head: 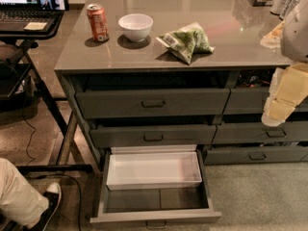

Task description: Close bottom drawer

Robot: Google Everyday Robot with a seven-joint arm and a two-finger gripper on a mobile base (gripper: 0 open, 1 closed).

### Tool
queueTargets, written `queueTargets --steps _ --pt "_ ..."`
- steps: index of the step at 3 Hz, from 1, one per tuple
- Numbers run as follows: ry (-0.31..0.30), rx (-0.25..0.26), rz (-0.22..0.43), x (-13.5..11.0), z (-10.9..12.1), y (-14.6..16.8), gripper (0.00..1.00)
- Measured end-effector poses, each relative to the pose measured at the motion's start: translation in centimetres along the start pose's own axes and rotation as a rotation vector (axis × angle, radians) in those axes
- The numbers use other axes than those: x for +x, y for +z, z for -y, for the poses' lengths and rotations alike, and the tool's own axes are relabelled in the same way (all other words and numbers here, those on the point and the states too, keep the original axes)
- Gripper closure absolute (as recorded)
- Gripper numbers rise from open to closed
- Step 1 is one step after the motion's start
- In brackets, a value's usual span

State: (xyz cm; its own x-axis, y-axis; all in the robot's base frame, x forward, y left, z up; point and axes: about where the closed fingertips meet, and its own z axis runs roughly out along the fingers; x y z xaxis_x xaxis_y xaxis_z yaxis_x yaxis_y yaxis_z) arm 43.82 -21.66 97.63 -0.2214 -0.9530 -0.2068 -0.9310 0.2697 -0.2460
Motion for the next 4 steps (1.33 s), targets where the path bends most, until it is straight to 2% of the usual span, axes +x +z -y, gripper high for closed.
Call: queueTargets --steps 2,3,4 --pt "-0.012 0.001 0.023 -0.5 -0.4 0.6 0.0" --pt "-0.043 -0.023 0.101 -0.6 -2.1 4.4 0.0" --pt "-0.059 -0.07 0.22 0.3 -5.1 11.2 0.0"
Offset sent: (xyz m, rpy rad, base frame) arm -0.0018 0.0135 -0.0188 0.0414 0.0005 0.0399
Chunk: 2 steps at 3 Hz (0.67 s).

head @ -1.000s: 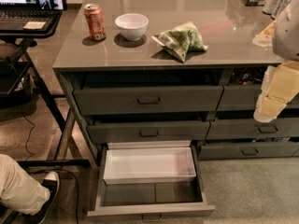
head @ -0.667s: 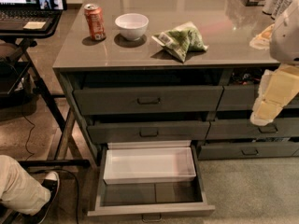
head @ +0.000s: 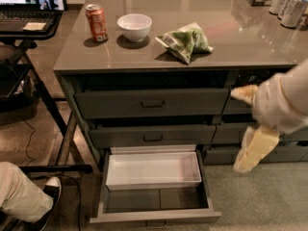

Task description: Close bottom drawer

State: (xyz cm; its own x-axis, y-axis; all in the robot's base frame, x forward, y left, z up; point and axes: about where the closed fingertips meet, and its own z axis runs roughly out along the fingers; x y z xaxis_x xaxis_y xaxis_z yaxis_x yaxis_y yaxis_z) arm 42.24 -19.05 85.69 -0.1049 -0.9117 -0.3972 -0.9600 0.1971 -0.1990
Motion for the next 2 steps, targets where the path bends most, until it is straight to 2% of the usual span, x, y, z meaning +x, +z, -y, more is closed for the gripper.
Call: queueTargets --steps 1,2 --pt "-0.009 -0.035 0.151 1.7 -2.2 7.7 0.0" --pt "0.038 -0.068 0.312 3.9 -3.0 18.1 0.0"
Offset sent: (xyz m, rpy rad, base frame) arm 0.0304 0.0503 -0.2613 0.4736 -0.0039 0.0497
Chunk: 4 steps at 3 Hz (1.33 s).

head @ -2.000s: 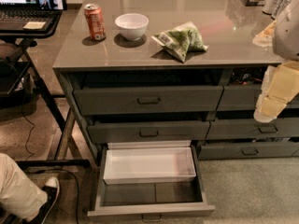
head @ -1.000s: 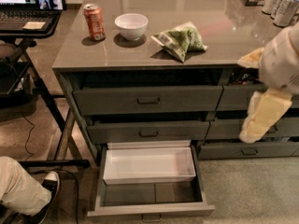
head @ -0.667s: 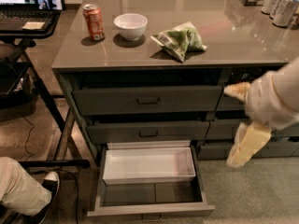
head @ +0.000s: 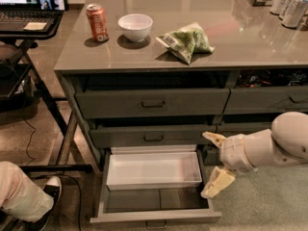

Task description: Close bottom drawer

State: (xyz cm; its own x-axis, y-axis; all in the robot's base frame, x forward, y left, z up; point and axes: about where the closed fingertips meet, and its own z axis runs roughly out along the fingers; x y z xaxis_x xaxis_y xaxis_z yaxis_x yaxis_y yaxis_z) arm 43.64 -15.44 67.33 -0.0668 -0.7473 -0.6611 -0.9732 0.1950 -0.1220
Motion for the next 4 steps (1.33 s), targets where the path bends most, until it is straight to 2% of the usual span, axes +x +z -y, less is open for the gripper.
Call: queueTargets --steps 1,2,3,4 --pt "-0.005 0.001 -0.004 -0.3 0.0 -0.3 0.0" --pt "-0.012 -0.026 0.012 -0.4 -0.3 0.6 0.0" --pt "-0.052 -0.097 0.027 1.6 -1.5 5.9 0.0" --pt "-0.059 -0.163 0.052 6.4 -3.2 12.3 0.0"
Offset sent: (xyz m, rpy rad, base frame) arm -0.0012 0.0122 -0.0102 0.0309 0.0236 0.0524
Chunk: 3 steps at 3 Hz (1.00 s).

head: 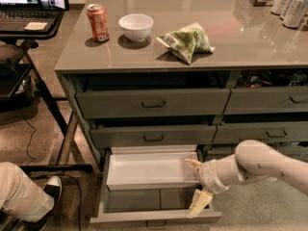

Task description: Close bottom drawer

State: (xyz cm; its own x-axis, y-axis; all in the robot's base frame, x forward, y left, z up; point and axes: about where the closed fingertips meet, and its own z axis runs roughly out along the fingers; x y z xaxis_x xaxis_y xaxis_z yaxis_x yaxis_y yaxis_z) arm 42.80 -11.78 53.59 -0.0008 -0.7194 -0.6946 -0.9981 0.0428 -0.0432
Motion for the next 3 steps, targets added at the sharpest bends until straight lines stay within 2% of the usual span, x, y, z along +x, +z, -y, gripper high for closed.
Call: queueTargets --steps 1,2,3 --pt "-0.005 -0.039 0.027 5.7 -0.7 5.9 0.0" --pt "-0.037 -0.047 0.051 11.4 -0.8 11.2 0.0" --pt "0.0 -0.088 0.093 12.5 -3.0 14.3 0.0"
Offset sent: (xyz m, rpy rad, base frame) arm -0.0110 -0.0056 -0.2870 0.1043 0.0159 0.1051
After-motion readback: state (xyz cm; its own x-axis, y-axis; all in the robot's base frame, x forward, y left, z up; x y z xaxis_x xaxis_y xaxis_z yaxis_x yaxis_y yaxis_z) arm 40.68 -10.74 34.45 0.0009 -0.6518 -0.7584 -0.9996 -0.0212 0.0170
